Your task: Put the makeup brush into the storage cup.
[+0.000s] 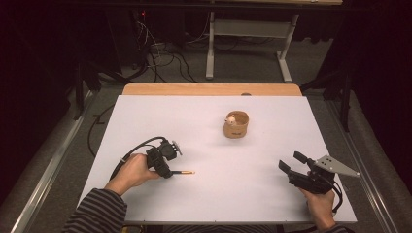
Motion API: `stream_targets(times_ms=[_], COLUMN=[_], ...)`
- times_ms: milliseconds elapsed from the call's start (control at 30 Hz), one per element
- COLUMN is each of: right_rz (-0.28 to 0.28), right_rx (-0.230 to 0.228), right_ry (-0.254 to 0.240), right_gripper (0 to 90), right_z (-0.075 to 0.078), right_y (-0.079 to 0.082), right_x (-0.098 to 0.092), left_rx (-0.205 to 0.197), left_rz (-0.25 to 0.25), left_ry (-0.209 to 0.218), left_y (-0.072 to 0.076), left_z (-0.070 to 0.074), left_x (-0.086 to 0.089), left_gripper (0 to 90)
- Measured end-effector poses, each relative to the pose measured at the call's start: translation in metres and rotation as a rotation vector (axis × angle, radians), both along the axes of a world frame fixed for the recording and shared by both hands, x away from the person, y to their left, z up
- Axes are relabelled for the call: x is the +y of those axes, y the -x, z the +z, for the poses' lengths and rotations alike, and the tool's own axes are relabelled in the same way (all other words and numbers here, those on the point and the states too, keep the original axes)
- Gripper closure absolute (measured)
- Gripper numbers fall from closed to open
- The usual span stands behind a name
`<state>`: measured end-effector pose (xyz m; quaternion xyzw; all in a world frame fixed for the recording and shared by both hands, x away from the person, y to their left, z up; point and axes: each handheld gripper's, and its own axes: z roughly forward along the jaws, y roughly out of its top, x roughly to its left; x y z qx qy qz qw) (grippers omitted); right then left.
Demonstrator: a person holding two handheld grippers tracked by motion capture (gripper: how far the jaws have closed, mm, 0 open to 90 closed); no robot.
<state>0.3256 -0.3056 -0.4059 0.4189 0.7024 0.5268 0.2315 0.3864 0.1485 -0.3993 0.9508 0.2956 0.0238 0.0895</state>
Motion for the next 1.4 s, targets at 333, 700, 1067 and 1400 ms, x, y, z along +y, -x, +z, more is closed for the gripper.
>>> stream_targets(times_ms=[333, 700, 1067, 1400], right_rz=[0.002, 0.002, 0.0, 0.001], right_rx=[0.0, 0.001, 0.003, 0.002], right_ry=[0.005, 0.004, 0.001, 0.0], right_gripper=[29.3, 29.4, 29.5, 29.5], right_z=[-0.0003, -0.0003, -0.0004, -0.0002], right_y=[-0.0003, -0.0004, -0.0004, -0.0006], right_x=[0.0002, 0.0002, 0.0002, -0.0003], left_rx=[0.009, 0.01, 0.011, 0.004], left_rz=[-0.006, -0.01, -0.009, -0.024], left_ry=[0.0, -0.011, -0.012, -0.015], left_y=[-0.0003, 0.0004, 0.0, 0.0009], left_z=[0.0005, 0.0004, 0.0004, 0.0005], left_x=[0.0012, -0.0003, -0.0004, -0.0003], left_gripper=[74.8, 82.4, 83.0, 83.4])
